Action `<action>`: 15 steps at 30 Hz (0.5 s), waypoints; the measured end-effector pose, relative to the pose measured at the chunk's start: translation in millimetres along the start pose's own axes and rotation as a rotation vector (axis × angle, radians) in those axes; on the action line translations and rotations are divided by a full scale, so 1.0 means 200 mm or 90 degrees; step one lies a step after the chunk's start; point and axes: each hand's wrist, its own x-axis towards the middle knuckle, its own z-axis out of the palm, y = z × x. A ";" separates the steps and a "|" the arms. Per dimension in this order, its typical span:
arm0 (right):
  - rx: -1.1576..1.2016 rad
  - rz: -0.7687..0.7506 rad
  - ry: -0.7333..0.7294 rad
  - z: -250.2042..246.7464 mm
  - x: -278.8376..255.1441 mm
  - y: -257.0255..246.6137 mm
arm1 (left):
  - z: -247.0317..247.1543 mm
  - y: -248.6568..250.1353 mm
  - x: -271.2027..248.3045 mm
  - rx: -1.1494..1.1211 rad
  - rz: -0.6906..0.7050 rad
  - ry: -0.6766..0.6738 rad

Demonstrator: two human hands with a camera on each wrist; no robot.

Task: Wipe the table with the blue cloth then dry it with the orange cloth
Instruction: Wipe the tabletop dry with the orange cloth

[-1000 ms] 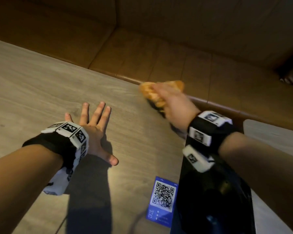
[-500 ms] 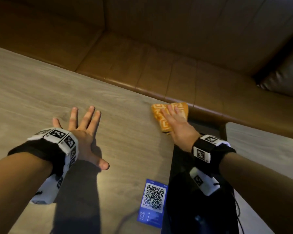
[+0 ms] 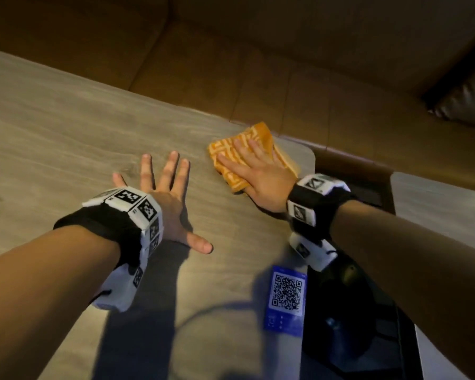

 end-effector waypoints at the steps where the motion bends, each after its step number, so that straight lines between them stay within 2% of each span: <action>1: 0.024 -0.004 0.022 0.04 -0.11 0.05 | -0.01 0.00 0.00 -0.002 0.005 -0.003; 5: 0.125 0.024 0.110 0.17 -0.60 0.21 | -0.01 -0.02 -0.01 -0.012 0.023 0.003; 7: 0.169 0.075 0.125 0.11 -0.69 0.25 | 0.01 -0.02 0.00 -0.009 0.035 0.002; 9: 0.223 0.106 0.212 0.02 -0.57 0.29 | 0.00 -0.02 -0.01 -0.008 0.035 -0.002; 11: 0.225 0.185 0.242 -0.04 -0.31 0.34 | 0.00 -0.01 -0.01 -0.003 0.031 -0.003; 13: 0.147 0.216 0.170 -0.04 -0.11 0.35 | 0.01 -0.01 0.00 -0.002 0.023 -0.001; 15: 0.138 0.236 0.149 0.01 -0.11 0.35 | 0.00 0.00 0.00 0.002 0.018 -0.003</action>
